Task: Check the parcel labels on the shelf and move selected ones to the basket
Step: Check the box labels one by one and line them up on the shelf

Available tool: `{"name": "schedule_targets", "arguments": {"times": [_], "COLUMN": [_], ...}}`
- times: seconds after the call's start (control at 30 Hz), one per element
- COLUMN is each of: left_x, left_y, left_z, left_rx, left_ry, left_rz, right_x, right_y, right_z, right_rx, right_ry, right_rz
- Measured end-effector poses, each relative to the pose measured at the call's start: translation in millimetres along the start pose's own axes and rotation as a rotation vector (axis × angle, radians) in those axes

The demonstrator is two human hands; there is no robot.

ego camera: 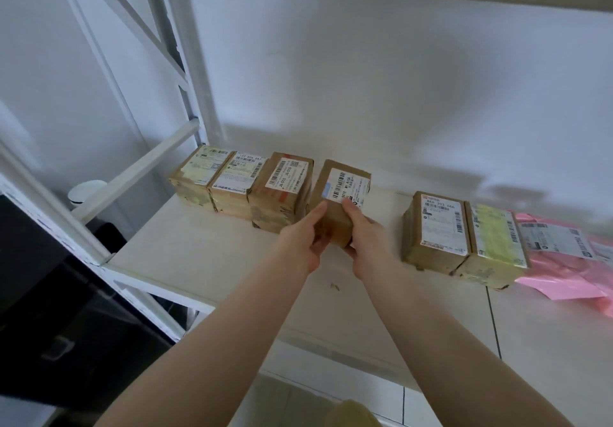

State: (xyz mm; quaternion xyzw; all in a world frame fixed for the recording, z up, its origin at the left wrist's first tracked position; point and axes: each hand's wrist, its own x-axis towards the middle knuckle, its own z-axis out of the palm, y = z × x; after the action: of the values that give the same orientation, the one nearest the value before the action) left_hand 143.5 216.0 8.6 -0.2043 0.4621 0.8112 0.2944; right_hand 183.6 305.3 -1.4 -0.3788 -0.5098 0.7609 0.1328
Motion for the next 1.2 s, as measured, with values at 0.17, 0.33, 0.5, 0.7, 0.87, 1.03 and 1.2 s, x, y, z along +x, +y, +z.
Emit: {"name": "schedule_targets", "arguments": {"times": [0.17,0.33,0.5,0.7,0.87,1.03,1.2], "left_x": [6,13,23,34,34,35,36], "left_y": [0,4,6,5,5,6,6], "left_z": [9,12,9,7,9,9,10], "left_rx": [0.042,0.099,0.163,0.179,0.175,0.196,0.257], "left_ry": [0.112,0.181,0.220,0.218,0.204,0.209,0.207], "left_rz": [-0.030,-0.078,-0.105,-0.122,-0.137,-0.136,-0.182], "right_x": [23,40,58,74,70,67,65], "right_y": [8,13,25,33,31,27,29], "right_z": [10,17,21,21,22,22,20], "right_rx": [-0.072,-0.141,-0.207,-0.236,-0.230,-0.261,-0.271], "right_ry": [0.036,0.059,0.086,0.097,0.065,0.056,0.066], "right_rz": [0.050,0.072,0.083,0.078,0.023,0.019,0.024]}}
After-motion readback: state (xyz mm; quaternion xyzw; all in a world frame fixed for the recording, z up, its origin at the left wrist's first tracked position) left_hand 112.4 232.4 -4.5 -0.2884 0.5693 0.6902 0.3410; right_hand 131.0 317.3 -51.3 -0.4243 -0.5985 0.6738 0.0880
